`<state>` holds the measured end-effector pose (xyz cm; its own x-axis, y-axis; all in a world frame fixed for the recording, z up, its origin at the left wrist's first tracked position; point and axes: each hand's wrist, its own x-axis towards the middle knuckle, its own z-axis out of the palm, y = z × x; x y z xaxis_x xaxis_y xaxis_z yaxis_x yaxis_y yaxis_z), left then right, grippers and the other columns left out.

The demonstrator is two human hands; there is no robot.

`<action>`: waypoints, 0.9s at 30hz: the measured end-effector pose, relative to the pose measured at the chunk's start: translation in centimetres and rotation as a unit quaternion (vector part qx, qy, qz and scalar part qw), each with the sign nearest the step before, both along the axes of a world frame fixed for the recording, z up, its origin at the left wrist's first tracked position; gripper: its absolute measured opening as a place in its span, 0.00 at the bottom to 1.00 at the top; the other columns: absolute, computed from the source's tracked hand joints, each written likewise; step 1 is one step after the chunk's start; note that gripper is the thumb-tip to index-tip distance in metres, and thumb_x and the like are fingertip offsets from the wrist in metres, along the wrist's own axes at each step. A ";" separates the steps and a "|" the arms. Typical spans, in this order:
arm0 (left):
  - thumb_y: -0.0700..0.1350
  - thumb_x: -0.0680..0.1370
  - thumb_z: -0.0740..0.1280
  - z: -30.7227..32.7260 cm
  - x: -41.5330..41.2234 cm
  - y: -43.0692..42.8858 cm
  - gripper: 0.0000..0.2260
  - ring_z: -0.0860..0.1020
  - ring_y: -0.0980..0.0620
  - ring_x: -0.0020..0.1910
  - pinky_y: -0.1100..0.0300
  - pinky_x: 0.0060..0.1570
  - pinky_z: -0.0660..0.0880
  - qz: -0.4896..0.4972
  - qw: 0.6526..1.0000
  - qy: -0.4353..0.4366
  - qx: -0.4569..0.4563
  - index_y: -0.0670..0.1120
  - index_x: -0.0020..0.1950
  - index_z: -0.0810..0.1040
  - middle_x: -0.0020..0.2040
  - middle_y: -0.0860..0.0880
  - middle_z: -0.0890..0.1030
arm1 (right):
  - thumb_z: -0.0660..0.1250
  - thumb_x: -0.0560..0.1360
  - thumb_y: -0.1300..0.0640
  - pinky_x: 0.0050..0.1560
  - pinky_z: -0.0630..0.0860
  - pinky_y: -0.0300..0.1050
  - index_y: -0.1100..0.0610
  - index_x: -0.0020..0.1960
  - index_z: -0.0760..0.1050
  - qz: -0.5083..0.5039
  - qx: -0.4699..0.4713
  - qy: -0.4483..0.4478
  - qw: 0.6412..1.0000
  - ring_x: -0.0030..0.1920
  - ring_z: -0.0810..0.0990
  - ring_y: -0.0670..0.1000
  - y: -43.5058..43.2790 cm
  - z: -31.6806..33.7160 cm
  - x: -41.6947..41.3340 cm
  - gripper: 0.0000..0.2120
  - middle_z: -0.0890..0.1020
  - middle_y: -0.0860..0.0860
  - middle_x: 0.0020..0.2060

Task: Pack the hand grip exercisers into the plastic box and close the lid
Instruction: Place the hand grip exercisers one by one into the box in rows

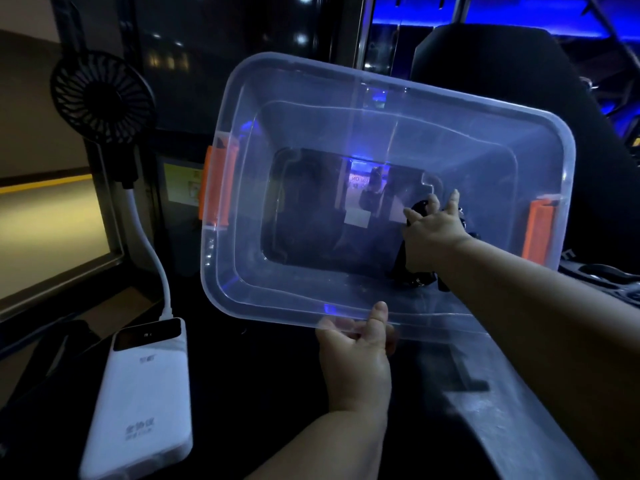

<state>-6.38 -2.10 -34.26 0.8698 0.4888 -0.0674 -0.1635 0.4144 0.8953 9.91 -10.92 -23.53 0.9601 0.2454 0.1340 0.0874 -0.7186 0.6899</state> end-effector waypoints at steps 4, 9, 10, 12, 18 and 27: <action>0.47 0.73 0.71 0.2 -0.2 0.0 0.14 0.83 0.52 0.33 0.60 0.35 0.76 -0.020 0.999 -0.016 -0.023 0.47 0.47 0.66 0.32 0.46 0.83 | 0.52 0.70 0.25 0.61 0.32 0.78 0.49 0.74 0.63 0.046 -0.026 -0.051 0.997 0.76 0.45 0.62 -0.6 -1.0 0.0 0.41 0.58 0.50 0.76; 0.45 0.75 0.70 0.5 -0.5 0.0 0.13 0.81 0.53 0.30 0.62 0.33 0.75 -0.019 0.999 -0.031 -0.036 0.45 0.47 0.66 0.29 0.47 0.82 | 0.52 0.71 0.29 0.61 0.29 0.77 0.51 0.73 0.67 0.079 -0.037 -0.105 0.991 0.75 0.52 0.59 -0.9 -1.9 -0.1 0.37 0.64 0.52 0.73; 0.45 0.75 0.70 0.6 -0.5 0.0 0.13 0.81 0.53 0.30 0.62 0.33 0.76 -0.017 0.999 -0.033 -0.038 0.45 0.47 0.66 0.28 0.47 0.82 | 0.54 0.72 0.31 0.60 0.28 0.77 0.51 0.72 0.67 0.079 -0.027 -0.109 0.991 0.74 0.53 0.59 -0.9 -1.9 -0.1 0.36 0.65 0.52 0.72; 0.44 0.75 0.70 0.6 -0.5 0.0 0.13 0.81 0.53 0.30 0.61 0.33 0.76 -0.015 0.998 -0.038 -0.044 0.45 0.46 0.65 0.28 0.47 0.82 | 0.55 0.72 0.32 0.58 0.24 0.76 0.51 0.72 0.67 0.079 -0.018 -0.113 0.990 0.75 0.52 0.58 -0.8 -1.9 -0.3 0.36 0.65 0.52 0.72; 0.45 0.75 0.70 0.8 -0.6 0.1 0.12 0.81 0.54 0.31 0.63 0.33 0.75 -0.015 0.998 -0.042 -0.051 0.45 0.47 0.66 0.29 0.47 0.82 | 0.50 0.72 0.27 0.59 0.25 0.76 0.48 0.74 0.63 0.105 -0.005 -0.113 0.988 0.77 0.47 0.55 -0.6 -1.4 -0.5 0.38 0.62 0.50 0.74; 0.43 0.75 0.70 1.4 -0.5 0.2 0.13 0.81 0.53 0.31 0.65 0.31 0.76 -0.006 0.996 -0.065 -0.058 0.44 0.46 0.65 0.29 0.45 0.81 | 0.50 0.72 0.27 0.65 0.28 0.71 0.47 0.72 0.64 0.124 0.080 -0.121 0.982 0.77 0.43 0.52 -2.7 -0.2 -3.4 0.36 0.60 0.48 0.75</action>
<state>-6.92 -1.85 -32.90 0.8805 0.4740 -0.0101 -0.2689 0.5168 0.8128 6.52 -13.64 -23.73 0.8087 0.4253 0.4063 0.1217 -0.7968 0.5918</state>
